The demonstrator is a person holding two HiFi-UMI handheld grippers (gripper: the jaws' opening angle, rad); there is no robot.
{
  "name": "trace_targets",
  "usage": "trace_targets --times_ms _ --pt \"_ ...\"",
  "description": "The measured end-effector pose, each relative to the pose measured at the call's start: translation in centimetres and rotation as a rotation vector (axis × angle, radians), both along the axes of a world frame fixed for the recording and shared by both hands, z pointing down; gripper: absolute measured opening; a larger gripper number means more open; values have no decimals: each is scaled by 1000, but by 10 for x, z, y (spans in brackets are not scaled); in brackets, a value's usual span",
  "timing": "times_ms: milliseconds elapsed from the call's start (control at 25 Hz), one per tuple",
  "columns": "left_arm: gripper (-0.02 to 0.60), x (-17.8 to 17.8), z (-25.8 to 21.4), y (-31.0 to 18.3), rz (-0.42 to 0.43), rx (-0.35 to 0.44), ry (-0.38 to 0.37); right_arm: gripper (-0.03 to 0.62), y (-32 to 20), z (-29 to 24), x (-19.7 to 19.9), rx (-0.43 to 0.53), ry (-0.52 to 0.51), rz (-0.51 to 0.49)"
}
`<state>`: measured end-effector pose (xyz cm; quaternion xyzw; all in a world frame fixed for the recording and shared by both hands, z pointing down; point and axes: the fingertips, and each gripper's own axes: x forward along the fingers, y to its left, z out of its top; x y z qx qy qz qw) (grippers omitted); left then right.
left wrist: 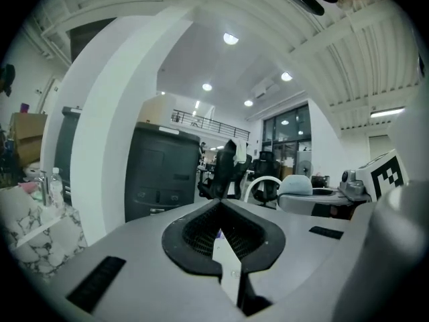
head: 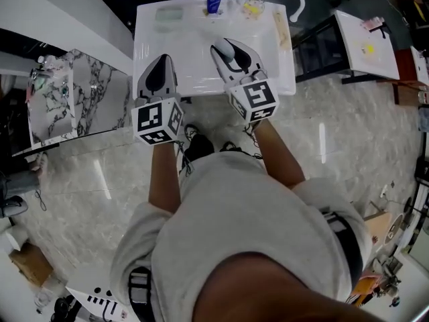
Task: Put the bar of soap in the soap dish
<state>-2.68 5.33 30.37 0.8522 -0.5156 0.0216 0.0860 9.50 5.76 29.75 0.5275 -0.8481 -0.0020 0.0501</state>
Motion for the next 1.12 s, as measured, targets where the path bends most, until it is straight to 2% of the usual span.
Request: trace_targets --times_ms 280,480,640,880,1120 --pt "18 -15 15 -33 85 -41 17 117 -25 10 -23 -34 44 47" --pt "18 -15 26 -43 171 -66 20 117 -31 20 -32 -63 75 66" --pt "18 -13 39 -47 203 -96 24 117 -34 32 -36 -97 100 62" --pt "18 -4 50 -59 220 -120 16 117 -46 41 -35 -123 116 46" --pt "18 2 62 -75 192 -142 -7 117 -68 55 -27 -156 99 23"
